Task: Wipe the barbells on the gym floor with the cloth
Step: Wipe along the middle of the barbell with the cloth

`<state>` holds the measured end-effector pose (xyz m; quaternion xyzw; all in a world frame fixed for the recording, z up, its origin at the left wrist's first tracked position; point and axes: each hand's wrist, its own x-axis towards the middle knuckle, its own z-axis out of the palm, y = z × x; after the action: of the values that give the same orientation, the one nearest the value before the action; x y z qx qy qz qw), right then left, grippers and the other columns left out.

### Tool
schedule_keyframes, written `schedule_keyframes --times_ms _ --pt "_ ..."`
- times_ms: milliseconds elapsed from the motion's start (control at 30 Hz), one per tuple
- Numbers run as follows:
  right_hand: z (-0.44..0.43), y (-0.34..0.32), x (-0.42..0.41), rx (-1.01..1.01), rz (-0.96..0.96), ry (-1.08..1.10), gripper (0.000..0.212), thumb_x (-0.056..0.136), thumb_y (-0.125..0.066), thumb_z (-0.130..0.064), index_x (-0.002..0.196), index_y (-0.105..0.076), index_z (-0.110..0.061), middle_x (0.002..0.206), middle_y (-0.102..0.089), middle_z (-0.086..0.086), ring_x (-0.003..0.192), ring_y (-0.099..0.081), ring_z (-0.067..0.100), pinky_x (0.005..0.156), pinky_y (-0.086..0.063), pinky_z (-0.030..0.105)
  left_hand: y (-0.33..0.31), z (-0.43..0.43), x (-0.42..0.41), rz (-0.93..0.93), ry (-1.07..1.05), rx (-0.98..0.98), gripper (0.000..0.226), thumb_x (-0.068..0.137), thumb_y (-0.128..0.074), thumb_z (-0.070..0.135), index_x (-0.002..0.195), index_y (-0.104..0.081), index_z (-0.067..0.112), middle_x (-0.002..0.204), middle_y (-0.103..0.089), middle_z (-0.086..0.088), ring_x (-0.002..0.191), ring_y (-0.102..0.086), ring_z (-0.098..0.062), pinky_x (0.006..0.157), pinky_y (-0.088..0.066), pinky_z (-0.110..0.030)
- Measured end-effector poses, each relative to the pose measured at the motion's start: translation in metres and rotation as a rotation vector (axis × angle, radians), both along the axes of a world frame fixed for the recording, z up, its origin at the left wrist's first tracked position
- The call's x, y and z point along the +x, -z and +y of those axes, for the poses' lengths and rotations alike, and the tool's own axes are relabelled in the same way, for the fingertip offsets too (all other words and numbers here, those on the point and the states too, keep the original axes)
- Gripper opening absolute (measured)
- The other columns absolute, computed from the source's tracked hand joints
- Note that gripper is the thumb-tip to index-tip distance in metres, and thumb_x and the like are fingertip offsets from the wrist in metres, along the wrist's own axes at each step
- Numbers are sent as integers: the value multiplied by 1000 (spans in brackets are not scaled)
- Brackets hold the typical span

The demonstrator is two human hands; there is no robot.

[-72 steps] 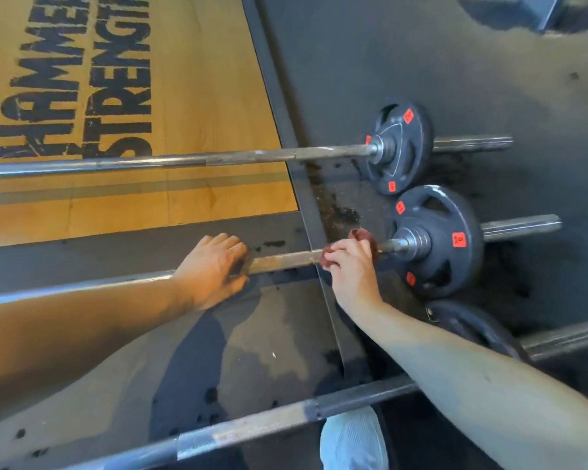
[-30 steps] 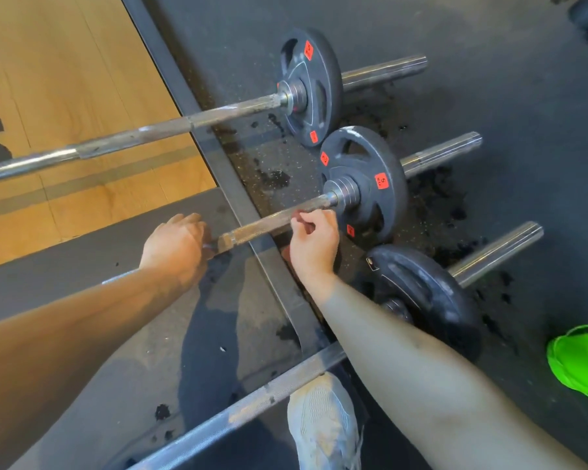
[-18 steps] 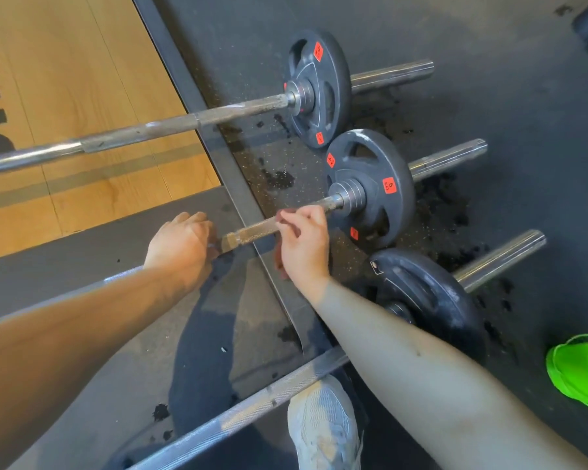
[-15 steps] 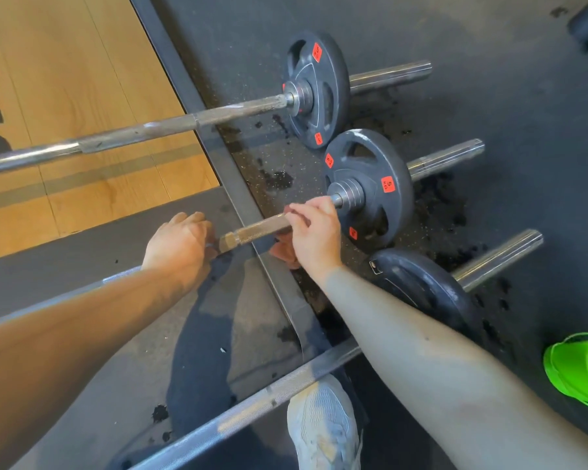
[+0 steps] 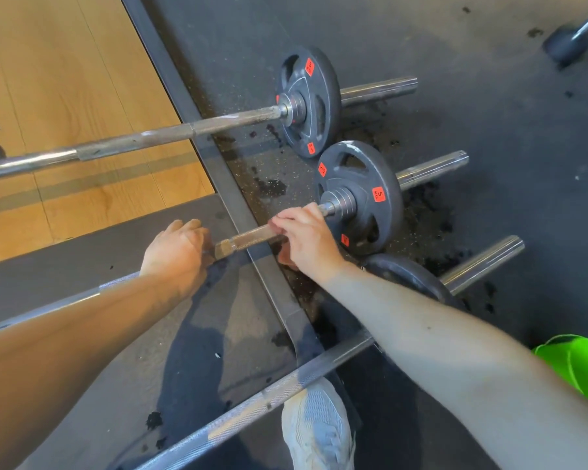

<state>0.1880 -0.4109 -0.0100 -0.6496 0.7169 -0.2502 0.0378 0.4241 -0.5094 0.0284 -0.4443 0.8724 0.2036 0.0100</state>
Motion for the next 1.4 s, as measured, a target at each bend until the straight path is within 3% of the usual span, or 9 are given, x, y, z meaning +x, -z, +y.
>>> schedule_keyframes --times_ms 233,433,500,600,700,900,1000,1167,1400 --pt "-4 4 -7 -43 -105 459 30 94 -54 3 98 -80 -12 108 -73 3 101 -55 28 96 -46 37 2 0 0 -10 0 -7 14 92 -69 26 104 -70 17 102 -54 3 98 -48 -22 84 -50 -41" --pt "2 -2 45 -33 -216 77 27 87 -63 7 110 -76 2 115 -72 14 105 -50 26 102 -30 5 1 -1 -1 -45 22 -15 15 94 -68 26 107 -69 19 107 -55 3 99 -48 -21 82 -50 -37" --pt "4 -5 17 -38 -165 -14 27 88 -59 -6 105 -78 3 112 -73 16 101 -52 20 100 -38 12 1 -1 -2 -66 24 -20 16 93 -68 25 109 -68 19 107 -55 4 100 -48 -21 82 -51 -37" --pt "11 -13 -20 -90 -201 263 24 89 -61 -7 101 -77 6 112 -71 17 100 -63 19 103 -50 33 4 -2 0 -50 17 -14 17 91 -70 23 107 -68 20 106 -54 4 99 -48 -21 83 -51 -39" --pt "9 -8 -4 -4 -220 488 22 93 -61 7 102 -78 -2 110 -70 9 102 -61 31 99 -42 21 5 -1 2 -37 19 -29 17 90 -71 23 107 -69 20 106 -55 4 98 -48 -21 83 -52 -40" --pt "2 -6 73 4 -287 168 20 93 -61 3 106 -75 -3 111 -50 -13 104 -57 30 85 -53 36 5 -1 1 -41 16 -31 20 91 -71 25 111 -69 21 109 -55 4 99 -48 -20 84 -52 -39" --pt "4 -11 43 23 -250 118 17 85 -64 8 91 -76 -3 101 -58 5 98 -56 22 86 -48 23 4 0 1 -41 21 -26 20 91 -71 26 109 -68 21 106 -54 5 98 -48 -20 83 -52 -38" --pt "16 3 -9 76 -388 701 11 87 -71 1 91 -77 -8 100 -57 -1 97 -63 23 95 -54 35 1 1 2 -30 3 -8 18 91 -70 28 107 -67 20 105 -53 4 98 -46 -20 83 -51 -39" --pt "17 -11 56 -16 -570 730 8 84 -77 -3 88 -74 -10 93 -59 0 82 -54 5 88 -45 16 4 2 2 -39 24 -20 15 97 -63 27 108 -66 17 104 -52 1 96 -45 -22 83 -49 -39"
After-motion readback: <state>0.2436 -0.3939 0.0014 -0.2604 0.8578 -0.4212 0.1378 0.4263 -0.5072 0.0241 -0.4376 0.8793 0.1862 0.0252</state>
